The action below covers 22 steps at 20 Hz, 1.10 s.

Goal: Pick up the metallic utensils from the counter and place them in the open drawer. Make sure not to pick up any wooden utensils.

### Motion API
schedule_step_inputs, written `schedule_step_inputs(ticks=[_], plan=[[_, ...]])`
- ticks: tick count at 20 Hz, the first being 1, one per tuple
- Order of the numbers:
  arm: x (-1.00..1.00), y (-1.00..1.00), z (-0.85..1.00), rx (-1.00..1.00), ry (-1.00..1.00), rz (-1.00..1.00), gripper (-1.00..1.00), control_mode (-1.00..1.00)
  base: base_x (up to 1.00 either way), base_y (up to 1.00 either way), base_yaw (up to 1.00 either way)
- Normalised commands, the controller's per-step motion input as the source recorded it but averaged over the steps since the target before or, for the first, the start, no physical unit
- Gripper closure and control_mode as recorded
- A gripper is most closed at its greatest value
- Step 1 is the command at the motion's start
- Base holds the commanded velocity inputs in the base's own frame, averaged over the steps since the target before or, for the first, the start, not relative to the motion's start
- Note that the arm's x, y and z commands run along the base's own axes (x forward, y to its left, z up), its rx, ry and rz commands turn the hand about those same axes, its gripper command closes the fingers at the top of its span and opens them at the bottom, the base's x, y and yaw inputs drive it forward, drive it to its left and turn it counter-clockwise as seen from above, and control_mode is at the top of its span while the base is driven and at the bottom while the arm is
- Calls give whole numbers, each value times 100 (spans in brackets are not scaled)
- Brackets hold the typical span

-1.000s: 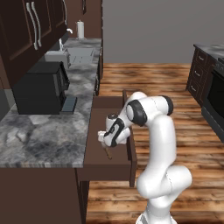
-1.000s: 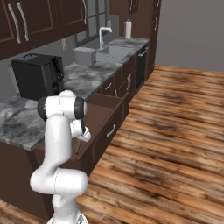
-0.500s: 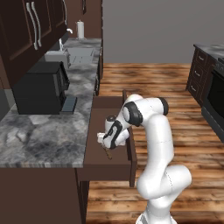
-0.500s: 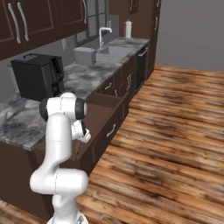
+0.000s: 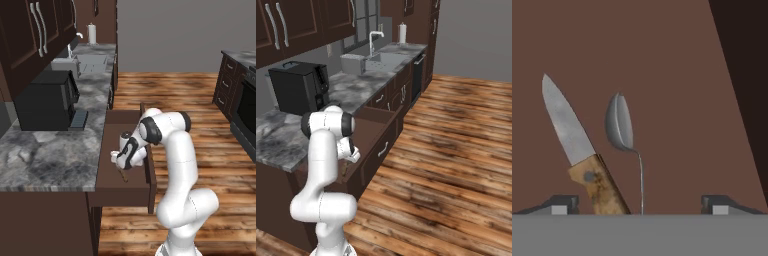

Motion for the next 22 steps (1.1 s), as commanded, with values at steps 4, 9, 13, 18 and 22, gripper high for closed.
schedule_step_inputs(ticks=[4,9,13,18,22], plan=[[-31,0,61,0,0,-3,-100,-100,0,0,0],[-34,0,90,0,0,-2,-100,-100,0,0,0],[-31,0,98,-1,0,-1,-100,-100,0,0,0],[-42,0,100,-6,1,-1,-100,-100,0,0,0],[-43,0,100,-3,13,-1,-100,-100,0,0,0]])
